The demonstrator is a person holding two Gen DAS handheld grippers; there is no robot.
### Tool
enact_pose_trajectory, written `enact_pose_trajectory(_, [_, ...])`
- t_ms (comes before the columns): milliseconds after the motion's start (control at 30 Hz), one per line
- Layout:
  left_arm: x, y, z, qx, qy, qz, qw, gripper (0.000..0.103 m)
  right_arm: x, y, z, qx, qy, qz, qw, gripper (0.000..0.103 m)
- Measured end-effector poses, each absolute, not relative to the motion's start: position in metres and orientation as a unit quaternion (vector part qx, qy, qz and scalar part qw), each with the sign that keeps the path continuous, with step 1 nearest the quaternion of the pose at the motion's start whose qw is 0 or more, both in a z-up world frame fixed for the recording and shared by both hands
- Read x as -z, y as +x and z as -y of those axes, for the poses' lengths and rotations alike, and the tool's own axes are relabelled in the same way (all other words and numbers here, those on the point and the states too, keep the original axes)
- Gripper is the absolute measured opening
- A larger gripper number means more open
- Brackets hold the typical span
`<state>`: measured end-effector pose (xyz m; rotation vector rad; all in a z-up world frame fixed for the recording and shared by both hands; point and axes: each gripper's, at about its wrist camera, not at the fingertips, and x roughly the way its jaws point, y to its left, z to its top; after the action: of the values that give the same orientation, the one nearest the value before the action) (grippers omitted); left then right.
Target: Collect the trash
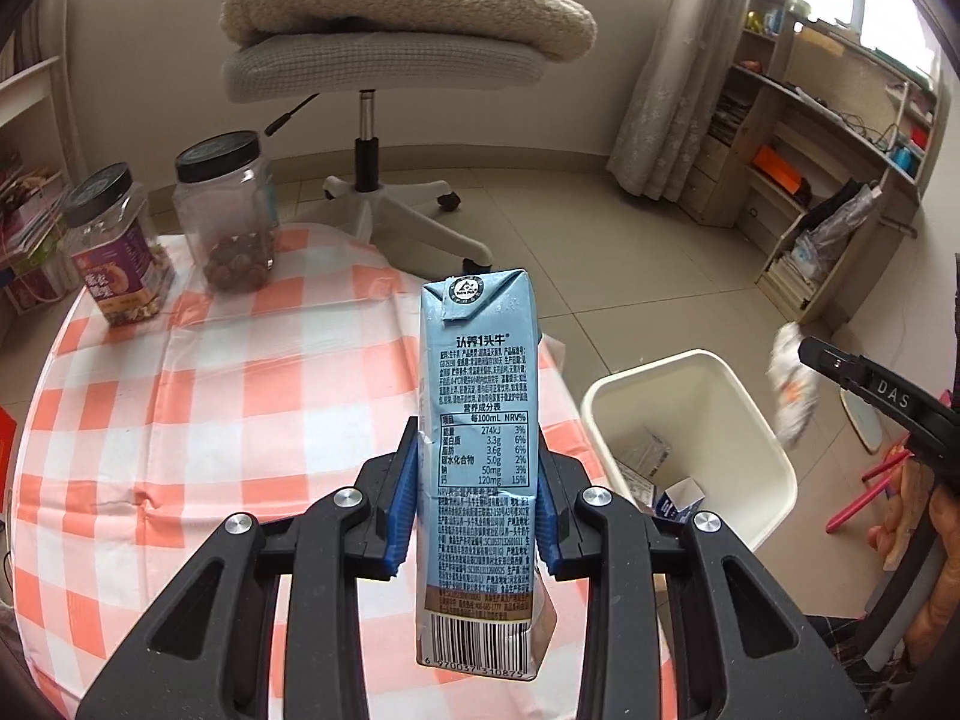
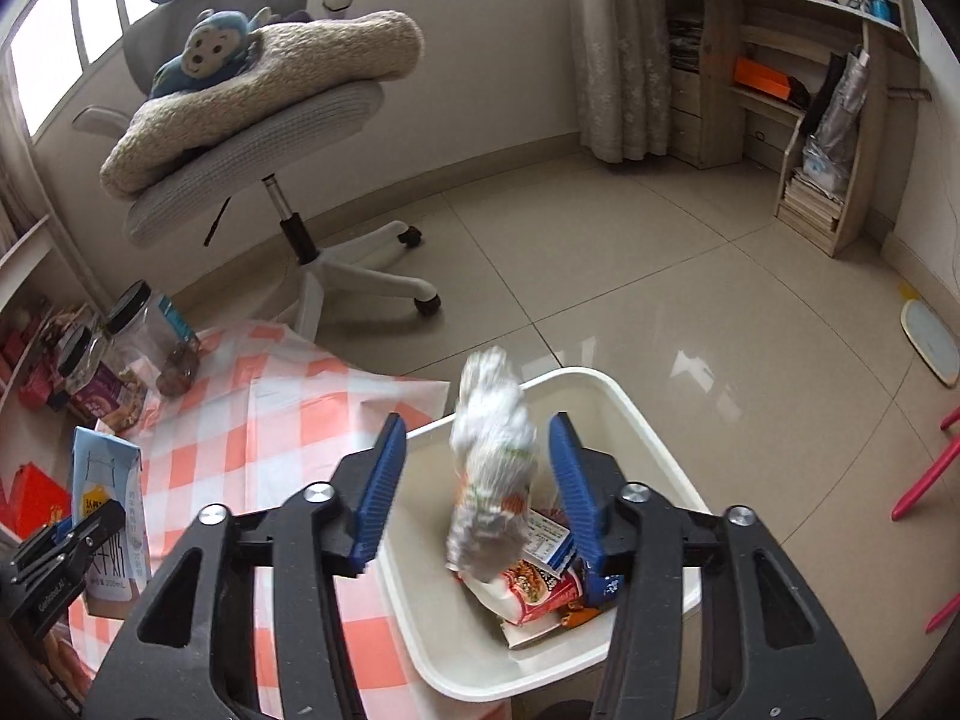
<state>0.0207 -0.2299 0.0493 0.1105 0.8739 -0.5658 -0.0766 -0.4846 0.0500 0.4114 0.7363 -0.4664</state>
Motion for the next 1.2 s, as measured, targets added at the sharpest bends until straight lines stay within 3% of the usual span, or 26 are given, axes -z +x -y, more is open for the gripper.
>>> enact_pose_trajectory(267, [-0.045,0.002,0.303,0.32,0.055,-0.415,0.85,0.032,-0.058,-0.116,0.534,0.277,0.246,-0.315,0.874,0.065])
enact_pose_trajectory(333, [-0.042,-0.003,0.324,0.332,0.058,-0.419,0.843,0.032,-0.062,-0.125,0.543,0.291,0.252,-0.304,0.871,0.074])
enact_pose_trajectory(767, [-0.033,-0.028,0.429,0.387,0.077,-0.438,0.808,0.033,-0.078,-0.194,0.597,0.396,0.252,-0.244,0.849,0.092])
enact_pose_trajectory(800, [-0.032,-0.03,0.434,0.391,0.08,-0.441,0.804,0.037,-0.078,-0.197,0.598,0.4,0.249,-0.243,0.848,0.094])
enact_pose_trajectory(867, [-0.032,-0.033,0.438,0.39,0.085,-0.441,0.804,0.059,-0.08,-0.2,0.598,0.407,0.241,-0.241,0.847,0.095])
enact_pose_trajectory(967, [-0.039,-0.041,0.432,0.388,0.091,-0.426,0.813,0.074,-0.086,-0.2,0.591,0.416,0.222,-0.238,0.849,0.096])
enact_pose_trajectory(1067, [-0.053,-0.05,0.417,0.375,0.101,-0.399,0.831,0.087,-0.095,-0.196,0.575,0.418,0.183,-0.233,0.859,0.096])
enact_pose_trajectory(1200, [-0.075,-0.059,0.379,0.353,0.089,-0.359,0.859,0.096,-0.107,-0.189,0.541,0.418,0.126,-0.225,0.871,0.096])
